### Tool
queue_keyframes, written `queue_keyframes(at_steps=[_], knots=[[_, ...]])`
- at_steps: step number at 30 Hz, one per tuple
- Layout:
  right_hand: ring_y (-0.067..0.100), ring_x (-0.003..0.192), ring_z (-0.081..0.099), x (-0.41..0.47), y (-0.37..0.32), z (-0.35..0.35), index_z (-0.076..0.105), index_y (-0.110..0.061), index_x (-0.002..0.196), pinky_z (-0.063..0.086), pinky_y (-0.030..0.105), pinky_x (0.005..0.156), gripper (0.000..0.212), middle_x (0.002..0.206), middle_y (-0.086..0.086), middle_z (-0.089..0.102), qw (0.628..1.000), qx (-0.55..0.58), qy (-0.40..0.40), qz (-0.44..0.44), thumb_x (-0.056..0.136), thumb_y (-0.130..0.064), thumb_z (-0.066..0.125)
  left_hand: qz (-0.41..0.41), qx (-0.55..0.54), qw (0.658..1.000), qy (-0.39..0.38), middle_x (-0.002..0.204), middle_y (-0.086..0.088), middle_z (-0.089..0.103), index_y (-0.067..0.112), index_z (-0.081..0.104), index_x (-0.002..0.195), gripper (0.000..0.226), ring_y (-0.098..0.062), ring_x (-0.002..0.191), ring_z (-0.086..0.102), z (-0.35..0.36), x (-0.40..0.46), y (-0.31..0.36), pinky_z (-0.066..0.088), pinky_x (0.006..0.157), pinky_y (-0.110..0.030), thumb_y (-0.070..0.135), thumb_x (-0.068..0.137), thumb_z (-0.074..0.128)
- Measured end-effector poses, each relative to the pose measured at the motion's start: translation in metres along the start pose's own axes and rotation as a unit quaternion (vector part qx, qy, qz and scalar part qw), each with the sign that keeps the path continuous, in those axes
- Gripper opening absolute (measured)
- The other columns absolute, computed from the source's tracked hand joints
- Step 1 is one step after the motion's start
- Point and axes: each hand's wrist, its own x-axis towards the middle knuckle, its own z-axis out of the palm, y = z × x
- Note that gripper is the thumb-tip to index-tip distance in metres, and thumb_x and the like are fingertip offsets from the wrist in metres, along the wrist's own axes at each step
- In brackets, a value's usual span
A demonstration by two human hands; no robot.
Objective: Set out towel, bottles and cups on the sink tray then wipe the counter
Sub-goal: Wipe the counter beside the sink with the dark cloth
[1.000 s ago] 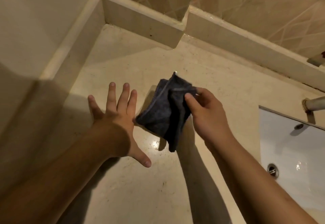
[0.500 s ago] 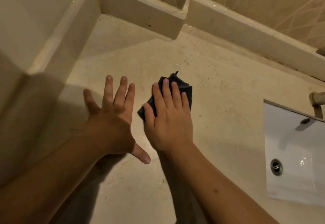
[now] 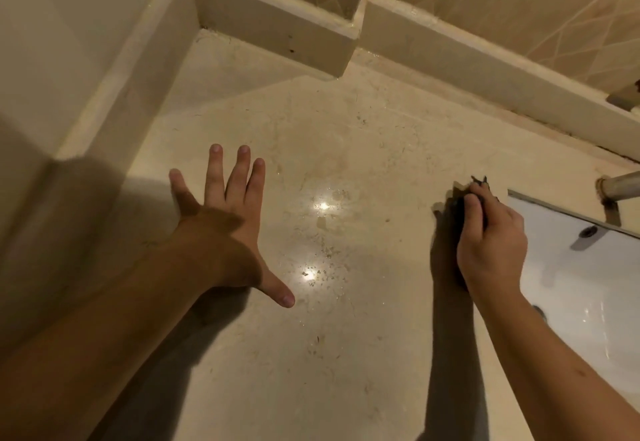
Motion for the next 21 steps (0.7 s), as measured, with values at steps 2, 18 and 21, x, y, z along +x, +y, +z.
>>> queue_keyframes(at_steps=[2, 18, 21], knots=[[0.008, 0.119, 0.048, -0.01, -0.034, 0.003, 0.06, -0.024, 0.139, 0.032, 0.011, 0.098, 0.036, 0.13, 0.011, 0.061, 0.997, 0.063, 0.018, -0.029, 0.106, -0.031, 0.046, -0.003, 0.009, 1.0, -0.004, 0.142, -0.006, -0.059, 0.016, -0.055, 0.13, 0.182, -0.037, 0.132, -0.052, -0.002, -0.003, 0.0, -0.016, 0.106, -0.076, 0.108, -0.002, 0.03], [0.03, 0.136, 0.038, -0.104, -0.074, 0.085, 0.056, -0.025, 0.143, 0.033, 0.043, 0.107, 0.047, 0.156, -0.002, 0.045, 0.954, -0.103, -0.112, -0.259, 0.104, -0.046, 0.041, 0.033, 0.008, 0.998, 0.058, 0.149, -0.005, -0.052, 0.015, -0.042, 0.143, 0.176, -0.032, 0.137, -0.048, 0.041, -0.044, -0.016, -0.012, 0.111, -0.072, 0.113, 0.009, 0.019], [0.032, 0.12, 0.045, -0.08, -0.022, 0.058, 0.063, -0.023, 0.138, 0.036, 0.039, 0.101, 0.041, 0.152, -0.001, 0.051, 0.972, -0.101, -0.075, -0.201, 0.104, -0.04, 0.047, 0.035, -0.008, 0.997, 0.062, 0.154, -0.003, -0.046, 0.019, -0.041, 0.144, 0.18, -0.029, 0.139, -0.046, 0.039, -0.044, -0.016, -0.014, 0.111, -0.071, 0.112, 0.006, 0.026]])
